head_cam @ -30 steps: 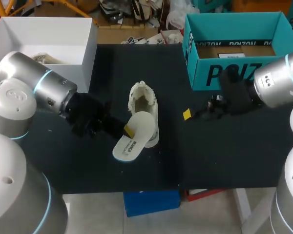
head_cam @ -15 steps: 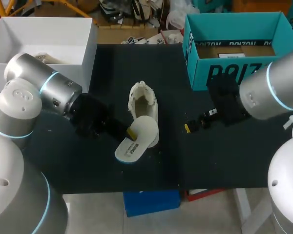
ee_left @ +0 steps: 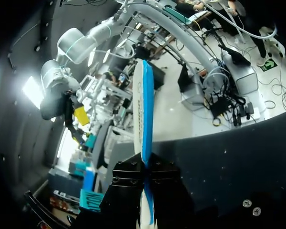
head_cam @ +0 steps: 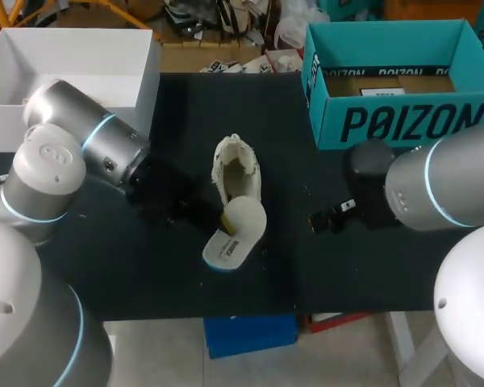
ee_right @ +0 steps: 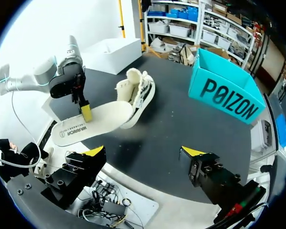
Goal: Take the shoe out of the shoebox, open the shoe tongue, remove and reinsert the insole, then place the shoe into the shoebox
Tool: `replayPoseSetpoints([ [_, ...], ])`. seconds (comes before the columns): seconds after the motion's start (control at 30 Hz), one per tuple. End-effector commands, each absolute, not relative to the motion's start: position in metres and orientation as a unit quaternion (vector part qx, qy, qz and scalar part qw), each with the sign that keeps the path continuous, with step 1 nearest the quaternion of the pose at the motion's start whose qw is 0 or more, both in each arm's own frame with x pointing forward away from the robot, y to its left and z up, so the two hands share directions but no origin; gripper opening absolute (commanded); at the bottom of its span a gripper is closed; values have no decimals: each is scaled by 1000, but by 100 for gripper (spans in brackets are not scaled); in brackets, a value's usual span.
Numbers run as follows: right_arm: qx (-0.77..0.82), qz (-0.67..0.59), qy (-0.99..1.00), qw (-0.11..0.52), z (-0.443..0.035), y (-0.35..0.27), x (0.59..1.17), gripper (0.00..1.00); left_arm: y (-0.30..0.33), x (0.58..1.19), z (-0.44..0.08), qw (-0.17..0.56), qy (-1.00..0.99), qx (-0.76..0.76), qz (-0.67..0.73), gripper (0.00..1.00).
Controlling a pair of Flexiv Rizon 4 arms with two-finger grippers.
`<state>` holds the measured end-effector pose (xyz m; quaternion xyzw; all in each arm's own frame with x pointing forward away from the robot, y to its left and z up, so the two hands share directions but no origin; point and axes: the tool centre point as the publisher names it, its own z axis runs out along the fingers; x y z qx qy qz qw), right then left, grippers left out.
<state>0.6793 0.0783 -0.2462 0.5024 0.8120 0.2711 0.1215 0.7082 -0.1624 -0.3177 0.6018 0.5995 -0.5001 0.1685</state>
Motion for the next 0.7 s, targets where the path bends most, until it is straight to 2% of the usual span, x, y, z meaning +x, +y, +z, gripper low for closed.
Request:
replayPoseSetpoints([
  [0.03, 504, 268, 811, 126, -245, 80, 679, 100, -166, 712, -311, 154, 615, 612, -473, 0],
  [0.7, 504, 268, 811, 126, -245, 80, 679, 100, -164, 738, -331, 101, 654, 614, -430, 0],
])
